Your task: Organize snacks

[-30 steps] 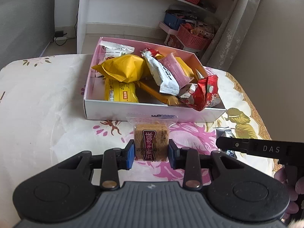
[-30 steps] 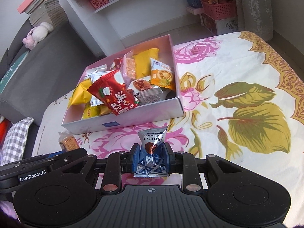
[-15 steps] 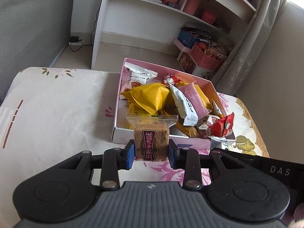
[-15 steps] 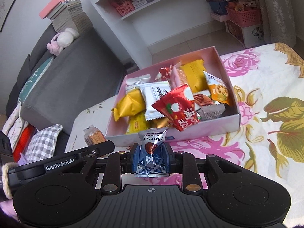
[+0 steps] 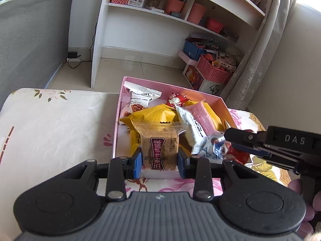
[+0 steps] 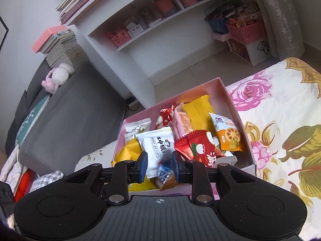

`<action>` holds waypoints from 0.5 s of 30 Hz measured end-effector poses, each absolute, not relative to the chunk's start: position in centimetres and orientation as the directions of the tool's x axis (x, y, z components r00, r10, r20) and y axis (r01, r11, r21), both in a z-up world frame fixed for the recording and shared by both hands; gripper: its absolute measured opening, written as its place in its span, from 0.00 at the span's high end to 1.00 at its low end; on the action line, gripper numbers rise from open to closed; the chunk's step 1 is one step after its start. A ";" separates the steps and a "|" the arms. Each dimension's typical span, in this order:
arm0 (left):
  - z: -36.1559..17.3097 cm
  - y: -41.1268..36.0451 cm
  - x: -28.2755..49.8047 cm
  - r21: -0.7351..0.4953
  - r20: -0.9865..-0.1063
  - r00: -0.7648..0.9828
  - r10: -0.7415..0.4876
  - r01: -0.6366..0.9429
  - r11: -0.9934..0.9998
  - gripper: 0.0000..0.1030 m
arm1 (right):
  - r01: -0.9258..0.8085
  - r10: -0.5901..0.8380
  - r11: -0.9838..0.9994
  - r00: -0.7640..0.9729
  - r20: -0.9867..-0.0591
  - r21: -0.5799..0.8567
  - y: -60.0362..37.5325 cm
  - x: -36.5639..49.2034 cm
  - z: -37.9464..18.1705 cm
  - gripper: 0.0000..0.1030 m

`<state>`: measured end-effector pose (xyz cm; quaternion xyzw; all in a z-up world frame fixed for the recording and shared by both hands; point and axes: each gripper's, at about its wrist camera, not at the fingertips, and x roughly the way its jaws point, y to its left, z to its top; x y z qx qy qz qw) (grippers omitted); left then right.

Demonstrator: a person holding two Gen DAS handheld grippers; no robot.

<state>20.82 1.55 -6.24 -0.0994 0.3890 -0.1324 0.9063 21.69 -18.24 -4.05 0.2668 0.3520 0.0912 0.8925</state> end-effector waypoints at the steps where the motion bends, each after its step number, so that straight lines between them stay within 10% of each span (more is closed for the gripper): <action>1: -6.4 1.4 20.9 -0.281 -0.679 0.662 -0.318 0.166 0.945 0.69 | 0.024 0.349 0.839 0.743 -0.571 0.544 -18.4 21.7 -4.1 0.76; 8: -6.8 1.1 21.1 -0.272 -0.657 0.680 -0.324 0.187 0.944 0.67 | 0.000 0.332 0.859 0.760 -0.558 0.511 -18.2 21.7 -3.8 0.74; 15: -6.4 0.4 20.1 -0.208 -0.659 0.696 -0.287 0.198 0.958 0.39 | -0.013 0.338 0.861 0.762 -0.552 0.509 -18.2 21.1 -2.9 0.60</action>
